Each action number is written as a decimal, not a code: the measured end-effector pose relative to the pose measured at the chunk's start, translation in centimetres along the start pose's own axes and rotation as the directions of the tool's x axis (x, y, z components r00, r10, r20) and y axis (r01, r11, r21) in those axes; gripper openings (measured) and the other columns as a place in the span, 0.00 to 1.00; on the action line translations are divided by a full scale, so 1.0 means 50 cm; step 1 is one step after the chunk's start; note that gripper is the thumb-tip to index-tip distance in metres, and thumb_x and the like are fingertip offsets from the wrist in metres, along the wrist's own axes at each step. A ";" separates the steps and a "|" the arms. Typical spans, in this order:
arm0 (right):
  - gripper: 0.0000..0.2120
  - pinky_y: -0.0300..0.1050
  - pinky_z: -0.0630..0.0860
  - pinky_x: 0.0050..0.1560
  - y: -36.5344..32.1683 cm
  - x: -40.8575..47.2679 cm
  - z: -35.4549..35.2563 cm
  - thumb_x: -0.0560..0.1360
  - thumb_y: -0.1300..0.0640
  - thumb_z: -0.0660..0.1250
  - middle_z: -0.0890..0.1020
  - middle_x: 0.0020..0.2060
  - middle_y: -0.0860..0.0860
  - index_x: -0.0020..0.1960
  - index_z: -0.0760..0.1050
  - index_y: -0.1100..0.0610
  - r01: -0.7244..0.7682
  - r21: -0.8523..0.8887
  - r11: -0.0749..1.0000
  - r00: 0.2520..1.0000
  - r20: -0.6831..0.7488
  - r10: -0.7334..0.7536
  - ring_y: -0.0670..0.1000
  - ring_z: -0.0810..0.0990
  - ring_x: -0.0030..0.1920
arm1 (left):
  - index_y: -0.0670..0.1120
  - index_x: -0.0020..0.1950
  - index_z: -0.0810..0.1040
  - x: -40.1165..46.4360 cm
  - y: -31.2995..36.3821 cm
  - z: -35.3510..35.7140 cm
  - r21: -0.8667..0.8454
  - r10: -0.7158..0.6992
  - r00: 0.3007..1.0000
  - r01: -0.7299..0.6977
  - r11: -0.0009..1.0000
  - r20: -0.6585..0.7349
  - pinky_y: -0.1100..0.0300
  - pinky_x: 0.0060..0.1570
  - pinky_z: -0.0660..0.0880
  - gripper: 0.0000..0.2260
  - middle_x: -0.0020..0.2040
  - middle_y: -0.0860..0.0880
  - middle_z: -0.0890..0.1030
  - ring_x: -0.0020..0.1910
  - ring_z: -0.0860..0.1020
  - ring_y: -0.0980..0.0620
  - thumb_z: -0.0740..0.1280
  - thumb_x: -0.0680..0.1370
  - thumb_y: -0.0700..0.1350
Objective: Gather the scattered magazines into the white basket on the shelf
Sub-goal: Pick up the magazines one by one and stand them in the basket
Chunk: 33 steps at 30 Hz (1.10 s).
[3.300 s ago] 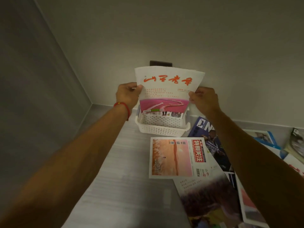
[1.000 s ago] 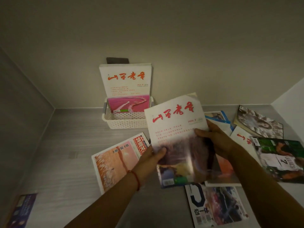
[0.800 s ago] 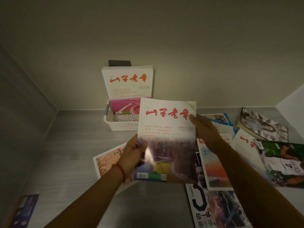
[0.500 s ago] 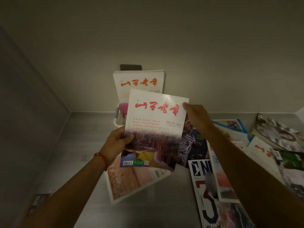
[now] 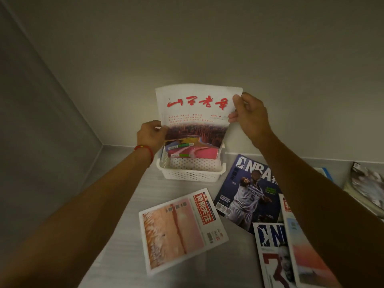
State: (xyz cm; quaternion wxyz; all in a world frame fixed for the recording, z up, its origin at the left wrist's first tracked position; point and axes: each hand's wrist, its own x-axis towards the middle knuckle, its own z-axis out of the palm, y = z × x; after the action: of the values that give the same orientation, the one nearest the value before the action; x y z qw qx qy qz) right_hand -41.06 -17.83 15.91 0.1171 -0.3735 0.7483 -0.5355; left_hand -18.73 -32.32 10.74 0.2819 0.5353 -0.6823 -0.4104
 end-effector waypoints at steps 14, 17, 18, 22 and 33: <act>0.15 0.51 0.83 0.52 0.113 0.003 0.092 0.82 0.49 0.59 0.85 0.50 0.55 0.53 0.78 0.59 -0.213 0.005 0.977 0.976 0.041 0.212 0.53 0.85 0.48 | 0.42 0.66 0.69 0.081 -0.086 0.102 -0.377 -0.318 0.940 0.341 0.861 0.124 0.51 0.56 0.78 0.23 0.59 0.42 0.77 0.55 0.79 0.42 0.71 0.76 0.51; 0.14 0.54 0.81 0.55 0.107 0.016 0.105 0.82 0.50 0.59 0.84 0.50 0.56 0.53 0.77 0.59 -0.214 0.026 0.977 0.977 0.030 0.213 0.55 0.84 0.50 | 0.47 0.67 0.68 0.081 -0.082 0.102 -0.344 -0.304 0.942 0.336 0.877 0.143 0.58 0.44 0.76 0.21 0.58 0.44 0.76 0.52 0.77 0.45 0.69 0.77 0.50; 0.13 0.54 0.81 0.55 0.106 0.017 0.109 0.82 0.49 0.59 0.84 0.50 0.56 0.53 0.77 0.58 -0.206 0.011 0.978 0.978 0.028 0.206 0.56 0.83 0.51 | 0.47 0.68 0.68 0.082 -0.083 0.100 -0.347 -0.299 0.940 0.339 0.875 0.165 0.59 0.43 0.76 0.21 0.59 0.44 0.76 0.52 0.78 0.45 0.69 0.78 0.50; 0.15 0.55 0.80 0.59 0.113 0.007 0.113 0.81 0.50 0.62 0.80 0.59 0.56 0.63 0.71 0.56 -0.244 0.063 0.968 0.970 0.031 0.243 0.56 0.80 0.57 | 0.47 0.73 0.64 0.073 -0.080 0.091 -0.309 -0.257 0.943 0.314 0.898 0.210 0.50 0.56 0.78 0.24 0.68 0.41 0.75 0.55 0.77 0.45 0.67 0.80 0.49; 0.18 0.59 0.76 0.63 0.145 -0.111 0.042 0.80 0.55 0.63 0.75 0.67 0.56 0.69 0.69 0.55 -0.289 -0.057 0.956 0.946 0.140 0.294 0.57 0.77 0.63 | 0.43 0.69 0.68 -0.059 -0.065 0.048 -0.074 -0.144 0.989 0.145 0.987 0.016 0.48 0.60 0.78 0.20 0.64 0.38 0.78 0.60 0.78 0.39 0.68 0.78 0.43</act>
State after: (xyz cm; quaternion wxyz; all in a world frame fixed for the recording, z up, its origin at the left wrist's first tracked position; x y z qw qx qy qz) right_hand -39.15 -14.48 7.38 0.2431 -0.2994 0.7939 -0.4701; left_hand -18.30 -29.15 6.91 0.2677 0.5702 -0.6274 -0.4579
